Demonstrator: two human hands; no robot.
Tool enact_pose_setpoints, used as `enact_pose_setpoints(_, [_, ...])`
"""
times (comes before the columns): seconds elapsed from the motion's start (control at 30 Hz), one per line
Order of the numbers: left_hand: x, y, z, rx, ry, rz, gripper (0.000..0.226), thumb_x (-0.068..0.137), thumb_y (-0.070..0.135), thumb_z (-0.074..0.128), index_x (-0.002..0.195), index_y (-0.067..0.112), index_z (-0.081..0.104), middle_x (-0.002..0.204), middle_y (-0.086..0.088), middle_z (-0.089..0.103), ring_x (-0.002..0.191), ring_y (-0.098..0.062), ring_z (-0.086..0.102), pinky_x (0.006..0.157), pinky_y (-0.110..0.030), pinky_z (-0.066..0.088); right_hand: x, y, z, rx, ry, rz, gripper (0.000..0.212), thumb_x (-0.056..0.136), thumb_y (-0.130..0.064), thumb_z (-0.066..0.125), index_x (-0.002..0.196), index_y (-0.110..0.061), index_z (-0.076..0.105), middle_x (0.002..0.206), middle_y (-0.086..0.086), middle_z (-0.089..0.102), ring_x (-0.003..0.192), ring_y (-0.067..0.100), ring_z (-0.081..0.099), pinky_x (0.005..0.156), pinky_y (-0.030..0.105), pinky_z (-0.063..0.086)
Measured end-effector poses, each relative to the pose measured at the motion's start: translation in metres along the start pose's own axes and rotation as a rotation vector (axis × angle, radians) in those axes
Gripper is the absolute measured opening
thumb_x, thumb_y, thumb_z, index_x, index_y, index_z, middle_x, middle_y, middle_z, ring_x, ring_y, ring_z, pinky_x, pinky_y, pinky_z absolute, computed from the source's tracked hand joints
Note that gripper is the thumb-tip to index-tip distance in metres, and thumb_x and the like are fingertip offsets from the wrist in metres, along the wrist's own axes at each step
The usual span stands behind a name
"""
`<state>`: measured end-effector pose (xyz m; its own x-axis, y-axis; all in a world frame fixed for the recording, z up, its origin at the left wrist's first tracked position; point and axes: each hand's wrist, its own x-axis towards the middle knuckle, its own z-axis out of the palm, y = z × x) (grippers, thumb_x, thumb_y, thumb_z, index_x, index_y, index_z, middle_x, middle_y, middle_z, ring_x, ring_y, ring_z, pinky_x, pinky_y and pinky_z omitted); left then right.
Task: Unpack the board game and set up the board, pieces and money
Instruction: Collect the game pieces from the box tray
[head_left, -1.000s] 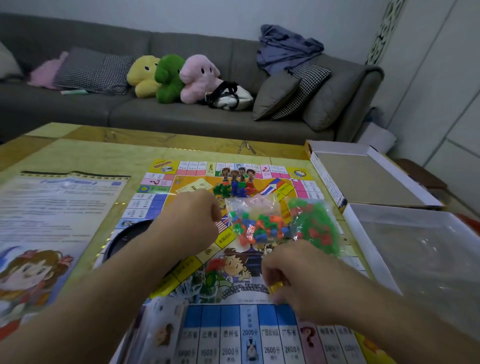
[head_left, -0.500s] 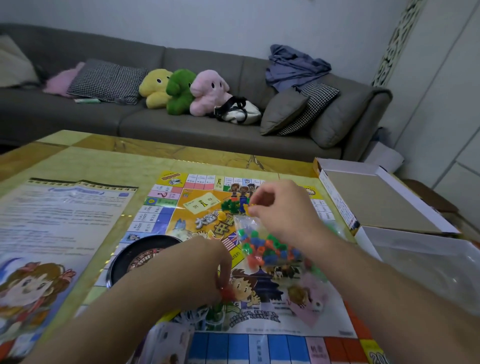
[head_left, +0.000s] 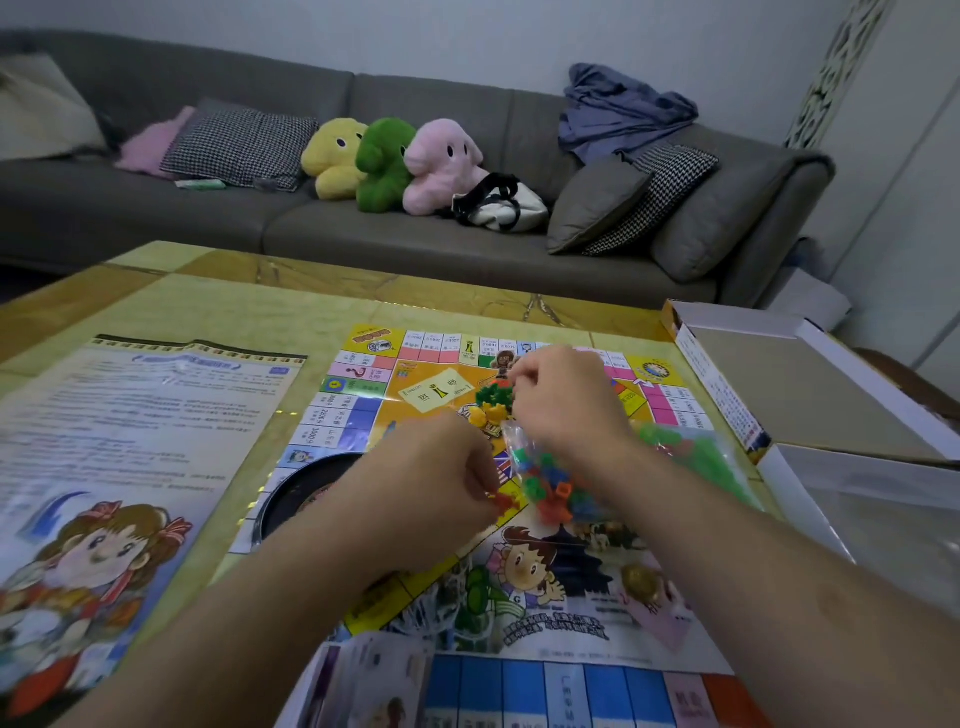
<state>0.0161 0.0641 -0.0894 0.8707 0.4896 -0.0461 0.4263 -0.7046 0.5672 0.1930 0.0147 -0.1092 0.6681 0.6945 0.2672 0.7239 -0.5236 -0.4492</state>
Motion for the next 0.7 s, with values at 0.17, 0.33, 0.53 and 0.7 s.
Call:
enact_pose_setpoints(0.17, [0.0,0.001,-0.007,-0.385,0.056,-0.127,0.006,0.09,0.025,0.079,0.096,0.022,0.077,0.077,0.006,0.079,0.067,-0.006,0.074,0.066,-0.026,0.061,-0.046,0.004,-0.057,0.488,-0.221,-0.101,0.031,0.098,0.003,0.058,0.105,-0.022,0.076,0.092,-0.004,0.077,0.083,0.006,0.072,0.067,0.02,0.055])
enact_pose_setpoints(0.33, [-0.002,0.019,-0.001,-0.901,0.007,-0.384,0.017,0.089,0.011,0.08,0.099,-0.002,0.076,0.078,-0.014,0.077,0.065,-0.02,0.074,0.061,-0.025,0.059,-0.082,0.021,-0.073,0.213,-0.3,-0.343,0.025,0.091,-0.013,0.08,0.109,-0.029,0.074,0.103,-0.019,0.068,0.096,-0.001,0.066,0.083,0.022,0.059])
enact_pose_setpoints(0.53, [-0.001,0.034,0.013,-1.043,-0.07,-0.399,0.031,0.091,0.025,0.078,0.093,-0.006,0.078,0.073,-0.012,0.072,0.061,-0.017,0.067,0.061,-0.028,0.056,-0.086,0.028,-0.071,0.324,-0.145,-0.227,0.005,0.095,-0.018,0.076,0.093,-0.024,0.077,0.087,-0.014,0.072,0.085,0.002,0.067,0.074,0.021,0.057])
enact_pose_setpoints(0.7, [0.01,0.037,0.021,-0.907,0.031,-0.349,0.019,0.098,0.02,0.07,0.093,0.002,0.078,0.075,-0.007,0.071,0.057,-0.014,0.059,0.051,-0.026,0.05,-0.037,0.047,-0.06,0.156,0.024,0.002,0.006,0.094,-0.024,0.077,0.088,-0.025,0.077,0.085,-0.014,0.068,0.08,-0.003,0.061,0.069,0.016,0.046])
